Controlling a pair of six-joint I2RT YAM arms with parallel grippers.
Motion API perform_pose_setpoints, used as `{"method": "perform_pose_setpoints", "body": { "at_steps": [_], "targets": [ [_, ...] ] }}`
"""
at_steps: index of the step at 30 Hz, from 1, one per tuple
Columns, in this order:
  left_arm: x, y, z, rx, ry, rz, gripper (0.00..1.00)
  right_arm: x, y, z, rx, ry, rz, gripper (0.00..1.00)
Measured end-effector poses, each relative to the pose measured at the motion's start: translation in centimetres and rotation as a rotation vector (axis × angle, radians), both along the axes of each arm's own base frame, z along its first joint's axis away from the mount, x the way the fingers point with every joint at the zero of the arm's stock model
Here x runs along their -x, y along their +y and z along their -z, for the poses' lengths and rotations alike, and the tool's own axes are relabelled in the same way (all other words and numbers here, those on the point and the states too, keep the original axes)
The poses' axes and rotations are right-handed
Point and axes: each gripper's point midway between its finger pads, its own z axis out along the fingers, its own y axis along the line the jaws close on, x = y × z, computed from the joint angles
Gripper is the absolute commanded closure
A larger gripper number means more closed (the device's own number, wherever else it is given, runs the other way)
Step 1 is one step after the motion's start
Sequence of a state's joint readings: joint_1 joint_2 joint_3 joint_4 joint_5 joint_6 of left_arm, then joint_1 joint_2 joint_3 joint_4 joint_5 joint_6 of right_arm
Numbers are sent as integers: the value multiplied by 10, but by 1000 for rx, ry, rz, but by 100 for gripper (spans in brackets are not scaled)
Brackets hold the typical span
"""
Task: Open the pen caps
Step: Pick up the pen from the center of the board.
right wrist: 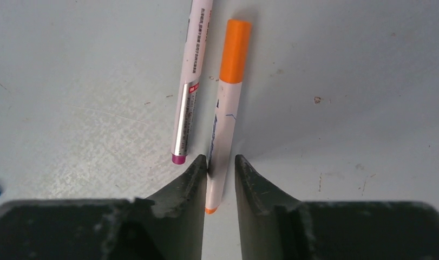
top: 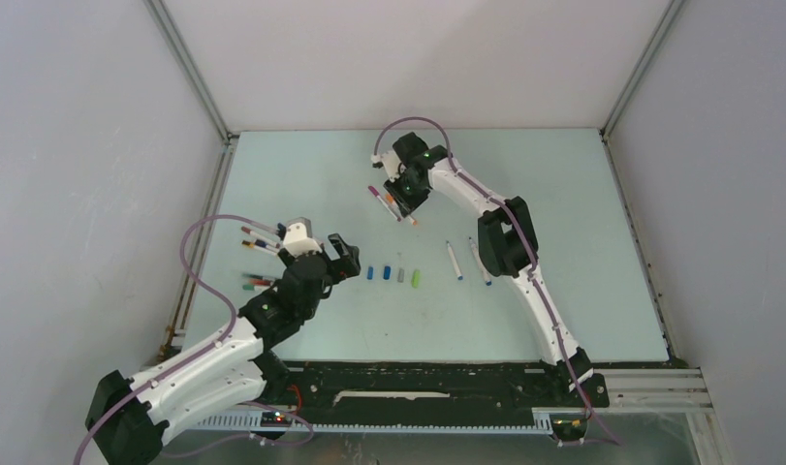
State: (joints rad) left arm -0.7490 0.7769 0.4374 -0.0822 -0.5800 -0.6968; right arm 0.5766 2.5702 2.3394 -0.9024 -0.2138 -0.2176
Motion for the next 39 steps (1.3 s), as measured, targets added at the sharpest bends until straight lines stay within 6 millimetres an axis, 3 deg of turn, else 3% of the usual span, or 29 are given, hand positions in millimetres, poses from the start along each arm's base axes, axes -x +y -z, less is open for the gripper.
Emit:
{"method": "perform_pose_setpoints", "body": {
  "at_steps": [6, 12, 18, 21, 24, 31, 39],
  "targets": [
    [0, 0, 1, 1, 5, 0, 0, -3, -5, 2, 22, -11, 14, 89],
    [0, 0, 1, 2, 6, 1, 1, -9, -17, 3, 41, -24, 35, 91],
    [0, -1, 1, 11, 6, 1, 2, 2, -64, -6, 106, 7, 62, 88],
    [0, -2, 0, 15, 5, 4, 2, 3, -86, 4, 137, 27, 76, 85],
    [0, -3, 0, 18, 5, 7, 2, -1, -96, 4, 142, 27, 81, 83],
    [1, -5, 0, 32, 8, 18, 2, -3, -104, 4, 150, 42, 82, 68],
    [0, -8, 2, 33, 17, 28, 2, -15, -99, 4, 125, 40, 72, 67]
  ]
}}
